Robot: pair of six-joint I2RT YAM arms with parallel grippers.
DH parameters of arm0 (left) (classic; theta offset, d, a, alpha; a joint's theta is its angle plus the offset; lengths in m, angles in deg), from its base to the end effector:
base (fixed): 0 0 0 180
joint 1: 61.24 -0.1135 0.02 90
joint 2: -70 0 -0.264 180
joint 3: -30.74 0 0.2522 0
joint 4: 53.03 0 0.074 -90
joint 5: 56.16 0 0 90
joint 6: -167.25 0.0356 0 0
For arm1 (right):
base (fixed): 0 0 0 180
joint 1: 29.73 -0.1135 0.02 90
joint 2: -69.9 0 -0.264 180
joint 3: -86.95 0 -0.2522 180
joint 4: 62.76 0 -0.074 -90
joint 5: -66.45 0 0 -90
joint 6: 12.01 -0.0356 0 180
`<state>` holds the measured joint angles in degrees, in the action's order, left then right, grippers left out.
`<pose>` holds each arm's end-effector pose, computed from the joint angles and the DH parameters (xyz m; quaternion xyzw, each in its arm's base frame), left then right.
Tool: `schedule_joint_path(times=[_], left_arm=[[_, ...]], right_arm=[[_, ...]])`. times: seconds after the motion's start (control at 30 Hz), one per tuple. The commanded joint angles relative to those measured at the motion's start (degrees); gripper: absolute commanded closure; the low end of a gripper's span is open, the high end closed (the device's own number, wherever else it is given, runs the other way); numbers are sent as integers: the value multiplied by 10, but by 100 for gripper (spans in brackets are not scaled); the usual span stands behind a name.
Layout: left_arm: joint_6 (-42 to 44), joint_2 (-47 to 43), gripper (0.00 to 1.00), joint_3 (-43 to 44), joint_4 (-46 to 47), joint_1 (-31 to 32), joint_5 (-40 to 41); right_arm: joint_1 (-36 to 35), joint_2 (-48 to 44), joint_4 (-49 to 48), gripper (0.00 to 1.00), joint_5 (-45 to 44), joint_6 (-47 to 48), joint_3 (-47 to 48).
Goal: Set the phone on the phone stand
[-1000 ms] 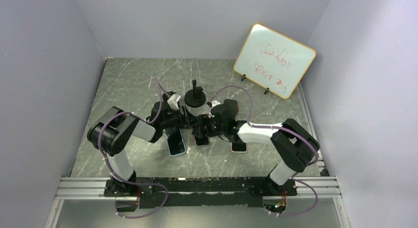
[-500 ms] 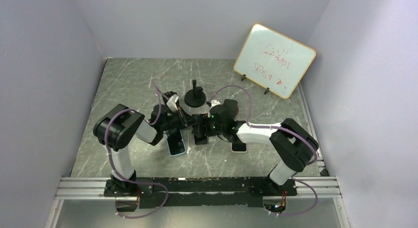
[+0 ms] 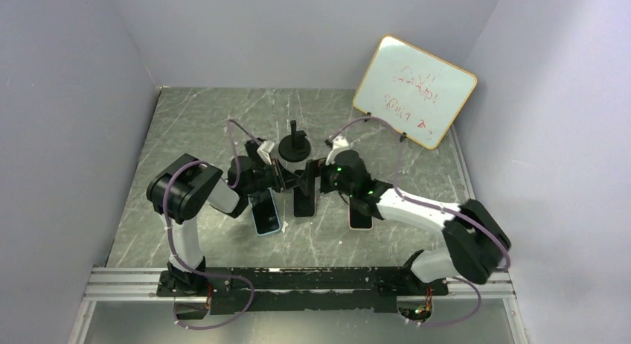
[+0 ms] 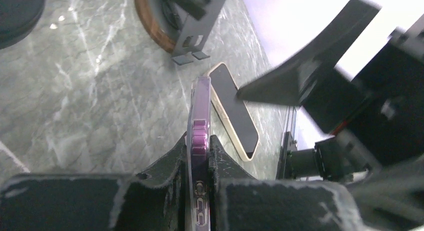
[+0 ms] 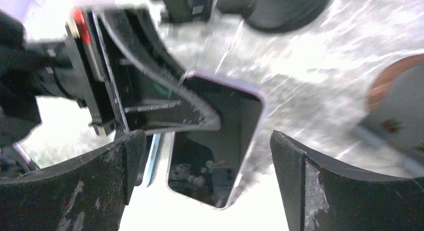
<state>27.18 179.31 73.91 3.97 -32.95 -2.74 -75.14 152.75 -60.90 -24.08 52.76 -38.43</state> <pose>0.2634 -0.1659 0.1157 0.0633 0.7482 -0.5742 0.3264 0.2138 0.2164 0.2012 -0.1495 0.8534 0.2854 0.4097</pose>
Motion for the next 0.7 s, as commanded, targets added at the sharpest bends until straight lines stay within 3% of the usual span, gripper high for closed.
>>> schedule_joint_path(times=[0.0,0.17,0.33,0.43,0.67], left_arm=[[40,-27,95,8,164,4,-62],[95,-82,95,9,146,4,-90],[101,-121,95,-9,223,2,-76],[64,-122,95,-22,332,-3,-33],[97,-175,95,-1,344,-6,87]], right_arm=[[55,-94,-64,0,-15,25,-47],[103,-128,-69,0,-13,26,-44],[114,-95,-101,0,58,35,-48],[118,-94,-187,4,150,24,-94],[141,-96,-337,18,271,-20,-138]])
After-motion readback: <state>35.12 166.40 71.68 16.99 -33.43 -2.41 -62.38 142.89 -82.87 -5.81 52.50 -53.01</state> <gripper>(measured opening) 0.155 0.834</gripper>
